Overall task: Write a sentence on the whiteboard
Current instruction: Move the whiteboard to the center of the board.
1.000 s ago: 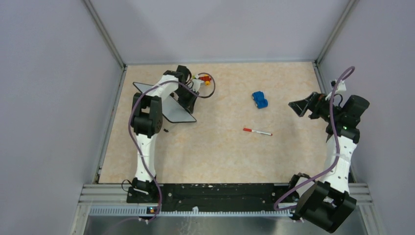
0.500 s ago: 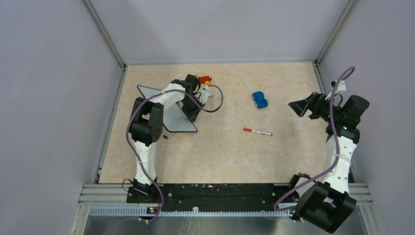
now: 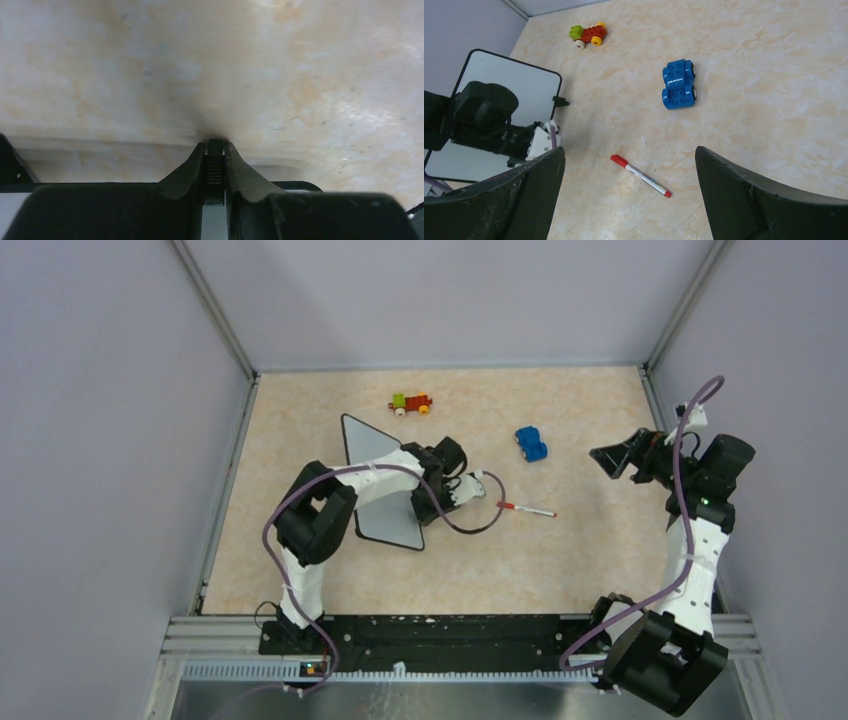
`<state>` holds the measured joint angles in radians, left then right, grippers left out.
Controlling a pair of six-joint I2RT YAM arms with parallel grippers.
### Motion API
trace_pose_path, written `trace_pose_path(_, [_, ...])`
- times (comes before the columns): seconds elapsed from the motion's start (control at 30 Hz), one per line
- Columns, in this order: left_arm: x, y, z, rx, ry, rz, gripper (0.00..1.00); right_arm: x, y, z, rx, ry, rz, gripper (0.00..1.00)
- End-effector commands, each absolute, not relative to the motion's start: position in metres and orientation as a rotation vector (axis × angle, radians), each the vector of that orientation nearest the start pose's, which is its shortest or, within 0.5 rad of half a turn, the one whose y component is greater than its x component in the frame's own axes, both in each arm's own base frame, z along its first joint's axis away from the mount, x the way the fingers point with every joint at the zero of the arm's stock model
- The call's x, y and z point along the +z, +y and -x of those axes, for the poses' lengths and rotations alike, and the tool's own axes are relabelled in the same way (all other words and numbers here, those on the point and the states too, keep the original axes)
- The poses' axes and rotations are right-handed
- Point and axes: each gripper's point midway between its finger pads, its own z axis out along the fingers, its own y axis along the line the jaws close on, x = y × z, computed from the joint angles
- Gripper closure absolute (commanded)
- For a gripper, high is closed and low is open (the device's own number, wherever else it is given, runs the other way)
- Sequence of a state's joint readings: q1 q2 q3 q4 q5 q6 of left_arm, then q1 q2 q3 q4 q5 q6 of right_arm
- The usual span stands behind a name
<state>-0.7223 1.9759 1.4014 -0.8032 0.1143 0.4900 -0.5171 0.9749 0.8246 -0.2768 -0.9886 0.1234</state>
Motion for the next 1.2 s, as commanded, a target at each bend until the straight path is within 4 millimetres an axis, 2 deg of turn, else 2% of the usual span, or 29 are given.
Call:
trace_pose_path(0.0, [0.04,-0.268,-0.258,-0.162,2.261,-1.81,1.0,0.258,0.005,-0.297,0.67,1.823,0.082,0.02])
trace_pose_path(0.17, [0.036,-0.281,-0.226,-0.084,2.088,-1.998,1.0,0.258,0.005,-0.297,0.668,1.824,0.08,0.02])
trace_pose_path(0.23, [0.034,-0.281,-0.22,-0.002,2.028,-2.057,1.0,0.258,0.005,-0.297,0.67,1.825,0.079,0.02])
trace_pose_path(0.43, [0.03,-0.293,-0.193,0.058,1.853,-2.222,1.0,0.257,0.004,-0.297,0.664,1.826,0.079,0.02])
trace_pose_path(0.63, [0.026,-0.294,-0.164,0.137,1.631,-2.399,1.0,0.257,0.004,-0.298,0.66,1.827,0.078,0.02])
trace_pose_path(1.0, [0.032,-0.302,-0.132,0.147,1.371,-2.579,1.0,0.257,0.003,-0.297,0.654,1.827,0.077,0.02])
trace_pose_path(1.17, [0.028,-0.29,-0.123,0.197,1.341,-2.672,1.0,0.257,0.004,-0.297,0.654,1.827,0.079,0.02])
